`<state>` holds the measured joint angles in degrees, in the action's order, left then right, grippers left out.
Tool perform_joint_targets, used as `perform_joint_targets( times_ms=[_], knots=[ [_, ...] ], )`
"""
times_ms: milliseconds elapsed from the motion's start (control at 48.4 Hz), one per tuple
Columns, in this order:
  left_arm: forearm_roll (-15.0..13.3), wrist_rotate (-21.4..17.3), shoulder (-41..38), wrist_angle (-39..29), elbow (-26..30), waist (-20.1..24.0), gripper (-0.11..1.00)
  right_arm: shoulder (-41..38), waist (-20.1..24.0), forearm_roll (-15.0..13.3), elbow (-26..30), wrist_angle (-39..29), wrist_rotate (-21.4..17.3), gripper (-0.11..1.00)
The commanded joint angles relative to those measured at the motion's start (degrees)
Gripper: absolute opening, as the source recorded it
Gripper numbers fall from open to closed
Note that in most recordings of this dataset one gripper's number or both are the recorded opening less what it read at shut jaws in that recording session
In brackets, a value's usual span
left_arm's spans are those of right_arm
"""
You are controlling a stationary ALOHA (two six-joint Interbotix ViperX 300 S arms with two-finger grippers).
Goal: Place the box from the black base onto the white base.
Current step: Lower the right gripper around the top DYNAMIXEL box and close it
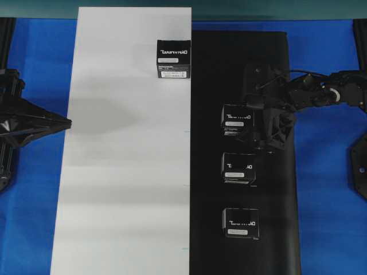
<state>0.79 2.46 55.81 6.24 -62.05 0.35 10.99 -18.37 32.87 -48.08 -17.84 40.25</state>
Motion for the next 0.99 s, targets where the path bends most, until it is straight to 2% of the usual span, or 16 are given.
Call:
perform_joint_targets(
  times_ms=[0, 186, 413, 971],
  knots=[
    [0.2, 0.1, -0.4, 0.3, 1.3, 0.0, -0.03, -0.4, 0.4, 0.2, 0.2, 0.7, -0.1, 1.00],
    [0.1, 0.2, -0.4, 0.3, 1.4, -0.1, -0.03, -0.4, 0.4, 0.3, -0.3, 1.2, -0.1, 0.97],
    [0.1, 0.2, -0.4, 0.3, 1.3, -0.1, -0.03, 0.0, 0.4, 0.3, -0.4, 0.9, -0.3, 0.77],
    [0.1, 0.2, -0.1, -0.3, 1.4, -0.1, -0.03, 5.9, 0.1, 0.3, -0.4, 0.4, -2.2, 0.74]
  ],
)
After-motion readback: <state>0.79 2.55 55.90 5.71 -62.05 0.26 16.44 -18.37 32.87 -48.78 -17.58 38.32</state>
